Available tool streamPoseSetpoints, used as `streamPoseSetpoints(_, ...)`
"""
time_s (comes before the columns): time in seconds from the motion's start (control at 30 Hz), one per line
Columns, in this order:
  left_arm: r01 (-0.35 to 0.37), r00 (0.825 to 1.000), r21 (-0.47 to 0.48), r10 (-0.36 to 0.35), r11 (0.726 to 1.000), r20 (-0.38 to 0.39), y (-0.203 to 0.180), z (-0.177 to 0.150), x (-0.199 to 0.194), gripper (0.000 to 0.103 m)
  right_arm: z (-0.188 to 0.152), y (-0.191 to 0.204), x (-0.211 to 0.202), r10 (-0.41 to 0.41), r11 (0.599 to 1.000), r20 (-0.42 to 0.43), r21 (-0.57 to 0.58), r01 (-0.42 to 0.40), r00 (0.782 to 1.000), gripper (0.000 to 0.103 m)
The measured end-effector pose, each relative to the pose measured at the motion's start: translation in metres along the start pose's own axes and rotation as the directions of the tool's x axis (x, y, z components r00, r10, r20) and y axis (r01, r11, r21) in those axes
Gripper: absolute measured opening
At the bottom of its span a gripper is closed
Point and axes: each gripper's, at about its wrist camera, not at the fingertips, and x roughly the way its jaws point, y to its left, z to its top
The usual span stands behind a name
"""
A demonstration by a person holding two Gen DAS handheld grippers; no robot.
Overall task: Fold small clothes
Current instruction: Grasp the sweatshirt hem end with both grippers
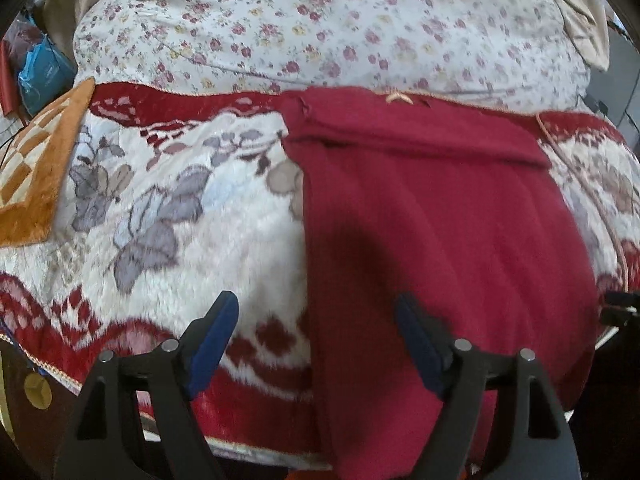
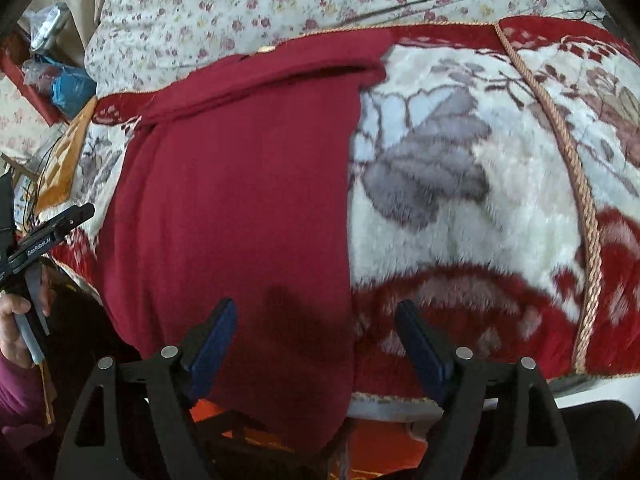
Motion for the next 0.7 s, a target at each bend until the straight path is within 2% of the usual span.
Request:
streamPoseSetpoints(0.27, 0.048, 0.995, 0.039, -0.044, 0.998, -0.085, 0.01, -0.043, -0.009, 0.079, -0.023, 0.007, 0.011, 0.004, 0.999, -0.092, -0.046, -0.008, 0.996, 0.085)
streamPoseSetpoints(0.47, 0.113, 0.977, 0.07, -0.098, 0.991, -0.189, 0.005, -0.079, 0.0, 0.079, -0.036, 0.009, 0.026, 0.034, 0.998, -0.163, -0.051, -0.042, 0.986, 0.086)
streamPoseSetpoints(0.7, 0.111, 0.963, 0.113, -0.079, 0.987, -0.258, -0.007, -0.099, 0.023, 0.08, -0.044, 0.011, 0.041, 0.041, 0.998, -0.217, -0.031, -0.049, 0.975, 0.088)
